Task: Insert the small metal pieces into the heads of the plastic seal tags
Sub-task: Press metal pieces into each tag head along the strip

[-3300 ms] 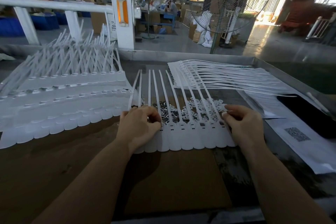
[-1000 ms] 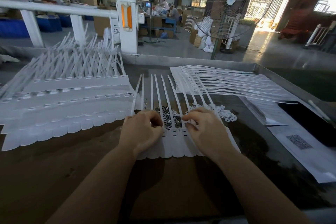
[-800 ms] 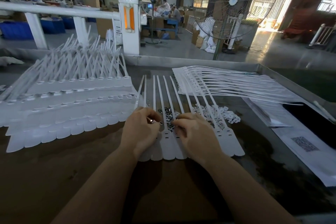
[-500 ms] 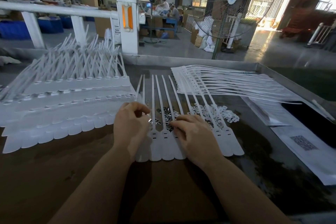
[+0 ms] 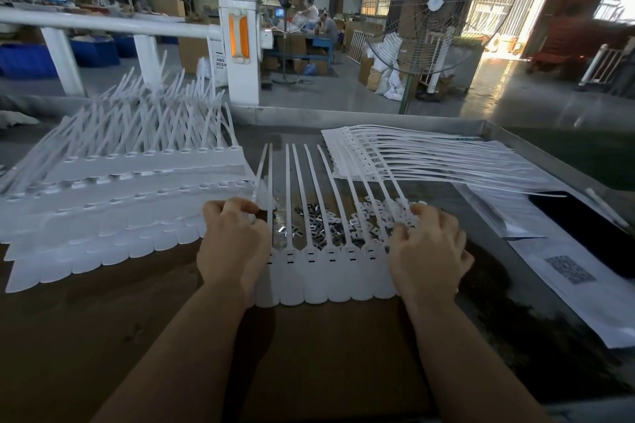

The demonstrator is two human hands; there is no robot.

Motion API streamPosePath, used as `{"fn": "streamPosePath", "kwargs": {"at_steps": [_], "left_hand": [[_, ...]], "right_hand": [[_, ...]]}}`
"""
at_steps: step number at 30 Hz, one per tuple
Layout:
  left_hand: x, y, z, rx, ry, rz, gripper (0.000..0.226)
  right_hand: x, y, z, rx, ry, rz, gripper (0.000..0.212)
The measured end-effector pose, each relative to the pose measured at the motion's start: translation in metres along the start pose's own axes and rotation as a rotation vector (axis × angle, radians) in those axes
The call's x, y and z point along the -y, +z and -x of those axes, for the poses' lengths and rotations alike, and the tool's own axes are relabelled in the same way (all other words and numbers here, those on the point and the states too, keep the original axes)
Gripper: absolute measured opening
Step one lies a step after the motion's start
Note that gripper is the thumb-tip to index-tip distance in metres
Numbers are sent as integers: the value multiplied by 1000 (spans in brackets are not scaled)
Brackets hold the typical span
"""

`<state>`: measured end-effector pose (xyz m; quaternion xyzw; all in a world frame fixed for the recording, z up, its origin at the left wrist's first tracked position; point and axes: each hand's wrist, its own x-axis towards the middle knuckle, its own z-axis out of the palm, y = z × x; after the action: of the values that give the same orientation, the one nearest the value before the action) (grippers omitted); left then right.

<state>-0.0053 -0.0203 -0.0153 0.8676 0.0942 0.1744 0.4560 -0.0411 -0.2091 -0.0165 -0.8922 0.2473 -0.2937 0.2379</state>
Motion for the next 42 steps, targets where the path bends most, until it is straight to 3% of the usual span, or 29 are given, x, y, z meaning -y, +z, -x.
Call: {"fn": "streamPosePath", "kwargs": {"at_steps": [5,14,19,25,33,42], "left_hand": [[1,0,1,-22,-5,36,18],[0,-1,1,-100,58,145,17],[0,-5,-2,-94,15,242,19],[0,-8,-5,-115,7,304,16],[9,-14,-17,-61,-91,338,19],[5,-13,-17,4,-185,660,28]], "right_hand": [[-6,-1,-8,136,121,-31,39],[-13,-12,-17,109,116,-367,44],[-22,-22,-24,217,202,-660,28],[-23,-16,-30,283,245,-749,16],[-24,-16,-32,239,254,-905,11],[-21,-16,-34,134,239,-977,18]]}}
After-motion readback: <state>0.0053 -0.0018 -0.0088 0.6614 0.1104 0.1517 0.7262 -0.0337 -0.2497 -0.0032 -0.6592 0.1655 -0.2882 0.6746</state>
